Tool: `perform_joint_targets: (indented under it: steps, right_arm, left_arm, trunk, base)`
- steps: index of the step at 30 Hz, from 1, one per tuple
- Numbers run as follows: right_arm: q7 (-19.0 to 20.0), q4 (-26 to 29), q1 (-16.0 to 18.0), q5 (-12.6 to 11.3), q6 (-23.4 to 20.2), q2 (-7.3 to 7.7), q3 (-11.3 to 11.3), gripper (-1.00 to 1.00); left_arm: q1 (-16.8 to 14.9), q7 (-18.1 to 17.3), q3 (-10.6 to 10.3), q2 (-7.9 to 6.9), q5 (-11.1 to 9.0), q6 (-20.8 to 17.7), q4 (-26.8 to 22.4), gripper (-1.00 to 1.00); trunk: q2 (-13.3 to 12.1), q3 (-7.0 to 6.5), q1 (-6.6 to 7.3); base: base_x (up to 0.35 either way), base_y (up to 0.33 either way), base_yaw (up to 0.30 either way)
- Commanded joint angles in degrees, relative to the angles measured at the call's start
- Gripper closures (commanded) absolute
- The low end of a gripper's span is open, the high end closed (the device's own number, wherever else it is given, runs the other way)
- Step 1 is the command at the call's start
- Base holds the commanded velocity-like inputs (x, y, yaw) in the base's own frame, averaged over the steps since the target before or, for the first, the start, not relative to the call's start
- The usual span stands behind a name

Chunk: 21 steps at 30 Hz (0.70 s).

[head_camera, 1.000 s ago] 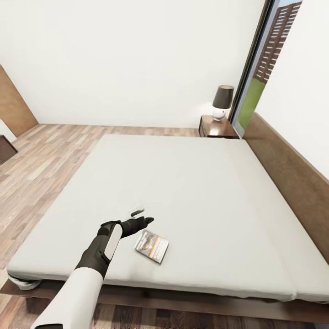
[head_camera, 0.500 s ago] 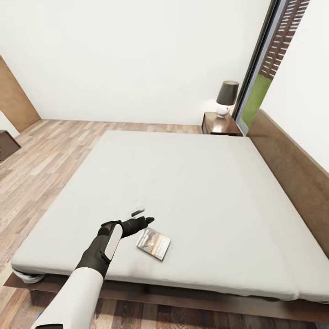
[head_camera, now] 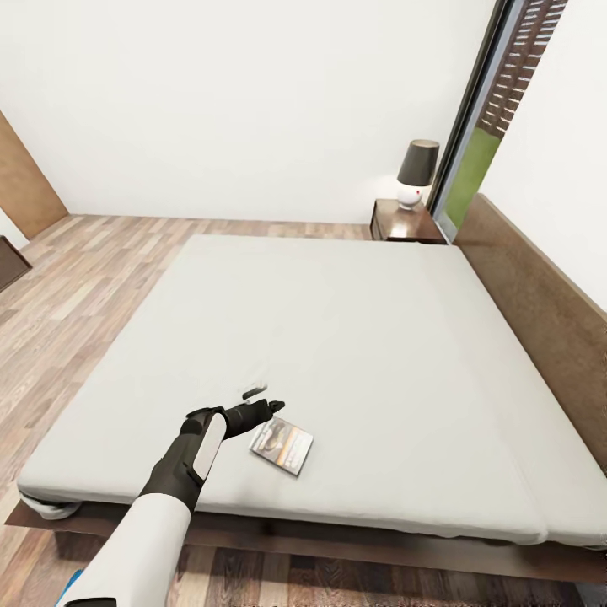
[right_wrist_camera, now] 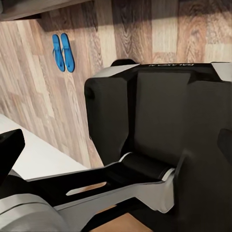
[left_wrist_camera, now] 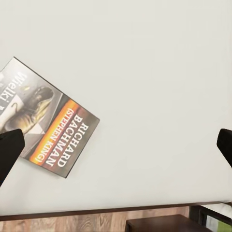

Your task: In the bedroom, move the book from the bed onto either nightstand, and place the two sandals side by side next to the bed.

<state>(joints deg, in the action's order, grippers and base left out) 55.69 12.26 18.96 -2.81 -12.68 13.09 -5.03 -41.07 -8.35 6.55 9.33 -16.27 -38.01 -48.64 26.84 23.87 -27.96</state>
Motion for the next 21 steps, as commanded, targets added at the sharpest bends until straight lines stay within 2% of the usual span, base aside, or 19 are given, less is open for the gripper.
perform_joint_targets:
  steps: [1,13,21]
  right_arm:
    - [0.21,0.02,0.06,-0.26,-0.60,0.00,-0.23,-1.00]
    - [0.21,0.03,0.03,-0.26,-0.59,0.00,-0.23,-1.00]
    - [0.21,0.00,0.05,-0.26,-0.59,0.00,-0.21,-1.00]
  left_arm:
    - [-0.05,-0.26,0.31,0.08,0.01,-0.40,-0.06,-1.00]
    - [-0.06,-0.66,0.31,0.01,-0.14,-0.55,-0.15,-1.00]
    - [-0.04,-2.14,0.31,-0.01,-1.59,-0.58,-0.16,-1.00]
  trunk:
    - [0.09,0.17,-0.02]
    - [0.09,1.26,-0.02]
    - [0.09,1.98,-0.02]
  base:
    - [0.000,0.000,-0.088]
    - [0.000,0.000,-0.088]
    - [0.000,0.000,-0.081]
